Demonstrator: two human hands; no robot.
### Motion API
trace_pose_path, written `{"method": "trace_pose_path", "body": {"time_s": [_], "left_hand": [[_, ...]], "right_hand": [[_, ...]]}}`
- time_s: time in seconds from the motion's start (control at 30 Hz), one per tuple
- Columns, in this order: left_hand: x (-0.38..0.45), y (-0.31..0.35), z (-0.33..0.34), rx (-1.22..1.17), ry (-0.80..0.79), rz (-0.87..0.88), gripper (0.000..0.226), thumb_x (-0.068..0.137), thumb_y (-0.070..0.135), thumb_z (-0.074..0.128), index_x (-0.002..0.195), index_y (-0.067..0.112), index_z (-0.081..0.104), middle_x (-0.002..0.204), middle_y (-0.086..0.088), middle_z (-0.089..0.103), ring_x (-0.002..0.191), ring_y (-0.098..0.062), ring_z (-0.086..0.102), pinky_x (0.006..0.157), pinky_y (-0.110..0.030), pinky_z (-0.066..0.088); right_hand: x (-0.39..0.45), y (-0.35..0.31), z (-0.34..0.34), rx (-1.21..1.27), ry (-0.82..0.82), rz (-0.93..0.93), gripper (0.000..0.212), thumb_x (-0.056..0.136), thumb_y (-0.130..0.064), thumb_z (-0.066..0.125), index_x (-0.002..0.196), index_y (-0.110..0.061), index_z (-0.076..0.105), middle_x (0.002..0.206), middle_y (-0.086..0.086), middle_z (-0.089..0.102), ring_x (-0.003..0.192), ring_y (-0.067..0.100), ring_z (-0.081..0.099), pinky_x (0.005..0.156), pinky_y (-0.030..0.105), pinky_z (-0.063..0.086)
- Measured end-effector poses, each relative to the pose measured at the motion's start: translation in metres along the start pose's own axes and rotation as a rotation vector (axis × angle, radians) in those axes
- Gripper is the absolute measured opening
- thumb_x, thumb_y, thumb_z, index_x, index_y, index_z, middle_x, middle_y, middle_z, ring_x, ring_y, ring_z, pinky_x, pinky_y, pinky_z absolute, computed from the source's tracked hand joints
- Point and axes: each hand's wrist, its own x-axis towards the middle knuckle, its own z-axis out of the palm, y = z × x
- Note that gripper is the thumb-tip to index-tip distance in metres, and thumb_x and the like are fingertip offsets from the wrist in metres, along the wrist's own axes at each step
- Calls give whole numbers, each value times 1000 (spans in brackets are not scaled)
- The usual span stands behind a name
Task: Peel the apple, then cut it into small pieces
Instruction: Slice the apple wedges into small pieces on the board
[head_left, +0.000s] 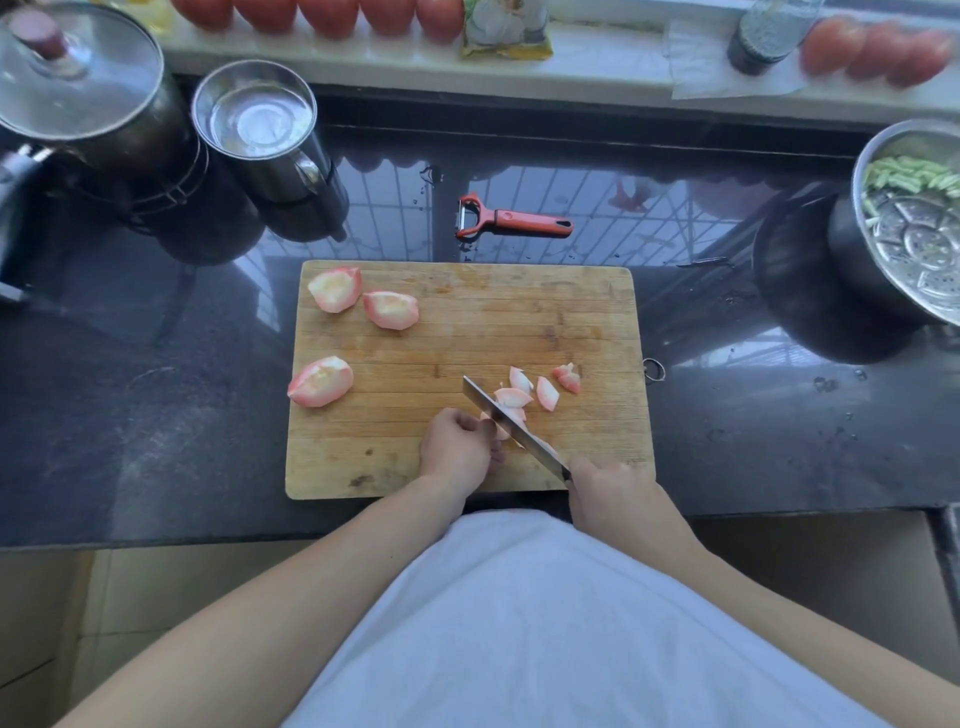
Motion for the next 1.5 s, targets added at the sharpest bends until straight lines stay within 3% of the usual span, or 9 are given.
{"method": "trace_pose_path", "body": {"time_s": [0.13,0.23,0.33,0.53,0.6,0.77,0.93,1.33,1.5], "left_hand": [[1,1,0,93,8,60,24,99,31,65,105,8,61,85,-3,78,66,-16,76,66,-32,58],[0,1,0,116,-1,68,24,102,33,62,102,10,60,83,-2,78,70,-19,77,66,-34,58],[0,2,0,107,-9,66,23,102,31,62,101,8,60,79,-1,78,70,-19,77,71,-38,60],[1,3,0,51,-11,41,18,101,19,65,102,3,58,90,-13,78,71,-26,77,57,-28,61],[0,2,0,52,-13,44,20,101,22,66,100,3,58,86,-10,78,70,-26,77,61,-31,63],[1,0,1,27,-21,44,19,104,24,59,101,5,60,89,-3,79,75,-23,78,72,-35,65],[-1,0,1,30,-12,35,16,104,25,60,100,10,60,87,-2,79,75,-18,78,77,-34,64],[-5,4,-1,28,-6,8,12,102,20,59,105,9,58,88,-6,78,72,-20,78,53,-19,50],[-3,3,-1,14,-22,-10,13,101,20,62,103,8,58,89,-6,79,76,-24,78,53,-20,52]], "right_hand": [[-2,3,13,32,22,65,8,100,-20,44,104,-17,51,96,3,62,87,32,64,71,39,53],[-6,4,22,40,28,94,2,101,-21,44,100,-20,45,101,3,62,90,34,64,68,37,46],[-5,2,29,53,19,98,13,102,-21,42,93,-22,33,104,4,63,92,36,64,65,37,41],[18,-16,29,52,38,9,14,93,-5,44,94,-18,39,101,6,64,90,33,62,63,36,31],[22,-19,29,67,90,-6,16,92,-4,43,92,-19,37,98,6,64,86,34,64,63,37,30],[20,5,22,190,177,141,7,100,-15,45,94,-16,50,92,9,66,84,38,64,66,41,50],[12,2,9,182,137,55,16,102,-22,44,103,-12,57,94,10,67,87,36,64,73,43,52],[8,-2,14,50,51,18,8,99,-20,45,102,-16,51,102,5,66,92,32,64,73,39,48],[-4,2,14,41,7,69,10,100,-20,45,92,-20,39,103,3,62,94,32,62,72,37,46]]}}
